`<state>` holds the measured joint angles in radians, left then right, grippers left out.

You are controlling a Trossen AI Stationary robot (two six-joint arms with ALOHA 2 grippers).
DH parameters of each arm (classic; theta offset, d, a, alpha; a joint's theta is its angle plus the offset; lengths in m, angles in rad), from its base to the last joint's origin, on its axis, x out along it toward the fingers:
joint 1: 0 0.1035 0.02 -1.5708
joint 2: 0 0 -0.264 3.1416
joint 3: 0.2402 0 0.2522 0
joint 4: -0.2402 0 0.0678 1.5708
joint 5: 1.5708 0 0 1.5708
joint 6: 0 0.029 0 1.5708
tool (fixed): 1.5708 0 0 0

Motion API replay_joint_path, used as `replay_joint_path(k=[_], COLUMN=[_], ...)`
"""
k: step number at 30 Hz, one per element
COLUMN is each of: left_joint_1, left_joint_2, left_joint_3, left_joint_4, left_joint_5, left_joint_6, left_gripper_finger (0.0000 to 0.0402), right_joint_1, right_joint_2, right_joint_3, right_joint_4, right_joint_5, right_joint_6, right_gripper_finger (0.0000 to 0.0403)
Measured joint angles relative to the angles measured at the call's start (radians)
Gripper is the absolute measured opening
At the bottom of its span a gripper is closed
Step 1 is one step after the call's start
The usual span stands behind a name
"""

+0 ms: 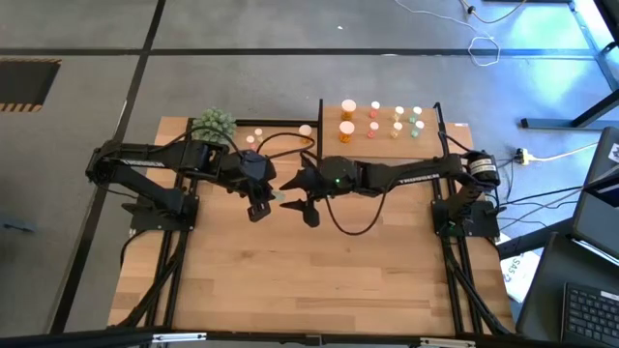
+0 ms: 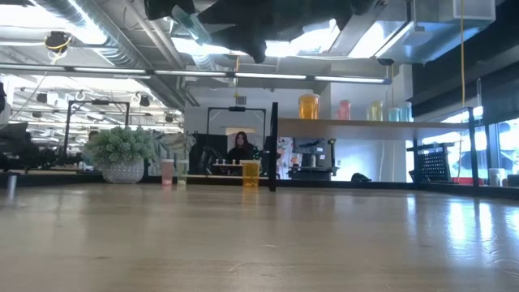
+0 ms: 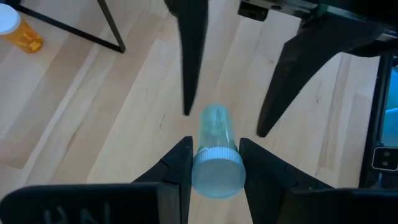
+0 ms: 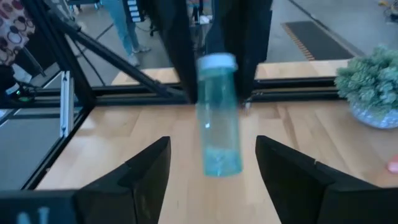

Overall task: Pick and place medicine bottles onto shelf by color
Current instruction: Put the blue pill bottle on the shelf aligned with the other blue pill bottles

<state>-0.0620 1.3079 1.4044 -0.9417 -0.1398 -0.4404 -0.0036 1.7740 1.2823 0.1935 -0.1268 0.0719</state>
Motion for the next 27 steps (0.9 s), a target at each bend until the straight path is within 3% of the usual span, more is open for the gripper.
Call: replay_joint_path(k=[27], left_joint_1=[0.000], left_joint_2=[0.000], left_joint_3=[0.000], left_joint_4=[0.036], left_joint_5=[0.004], left_joint_6=[0.006], left_gripper_finger=[0.0098], right_joint_1=[-0.003], right_joint_2=[0.000], right_joint_3=[0.000], right_joint_4=[0.051], right_joint_5=[0.001], right_joint_6=[0.001], right_gripper_finger=[0.0227])
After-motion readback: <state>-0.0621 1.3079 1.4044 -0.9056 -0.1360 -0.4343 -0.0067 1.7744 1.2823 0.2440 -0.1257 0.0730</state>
